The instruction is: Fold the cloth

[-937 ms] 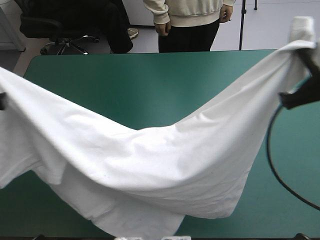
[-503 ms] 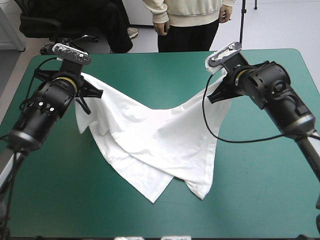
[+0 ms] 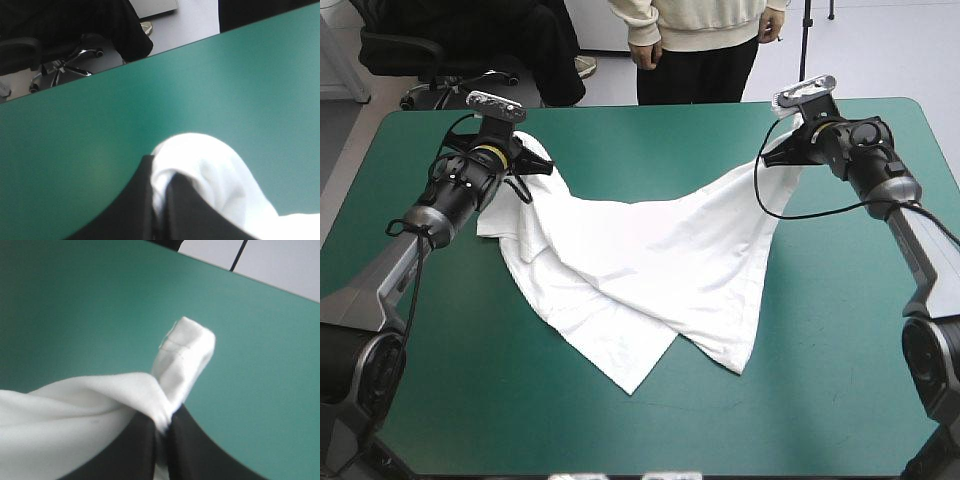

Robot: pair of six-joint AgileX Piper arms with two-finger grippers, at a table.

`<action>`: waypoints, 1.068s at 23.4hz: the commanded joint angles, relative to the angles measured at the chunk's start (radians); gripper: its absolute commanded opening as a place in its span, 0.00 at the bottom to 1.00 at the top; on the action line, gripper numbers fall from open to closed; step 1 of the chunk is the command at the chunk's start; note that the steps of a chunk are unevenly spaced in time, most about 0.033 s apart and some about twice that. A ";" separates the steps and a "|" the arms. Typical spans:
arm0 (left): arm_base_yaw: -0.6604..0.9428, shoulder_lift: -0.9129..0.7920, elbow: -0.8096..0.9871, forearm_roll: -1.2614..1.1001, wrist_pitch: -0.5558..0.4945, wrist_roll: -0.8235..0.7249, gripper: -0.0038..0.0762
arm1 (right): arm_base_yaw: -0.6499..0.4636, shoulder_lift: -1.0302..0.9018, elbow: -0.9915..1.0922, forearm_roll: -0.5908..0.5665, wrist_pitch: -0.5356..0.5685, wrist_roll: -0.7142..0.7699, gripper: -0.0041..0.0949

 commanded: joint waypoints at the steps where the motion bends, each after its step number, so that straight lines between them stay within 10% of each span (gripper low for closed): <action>1: 0.000 -0.003 -0.046 -0.005 -0.070 -0.055 0.08 | -0.039 0.001 -0.028 0.139 -0.076 -0.113 0.26; 5: 0.004 0.010 -0.050 -0.013 -0.073 -0.086 0.38 | -0.062 0.016 -0.028 0.171 -0.089 -0.129 0.65; 9: 0.005 0.010 -0.103 -0.042 0.089 -0.088 0.80 | -0.080 0.007 -0.080 0.169 -0.008 -0.116 0.71; 18: 0.005 -0.347 -0.101 -0.202 0.420 0.188 0.63 | -0.076 -0.309 -0.106 0.192 0.203 -0.136 0.65; 25: 0.006 -0.415 0.048 -0.293 0.666 0.185 0.63 | -0.076 -0.454 -0.060 0.423 0.421 -0.227 0.64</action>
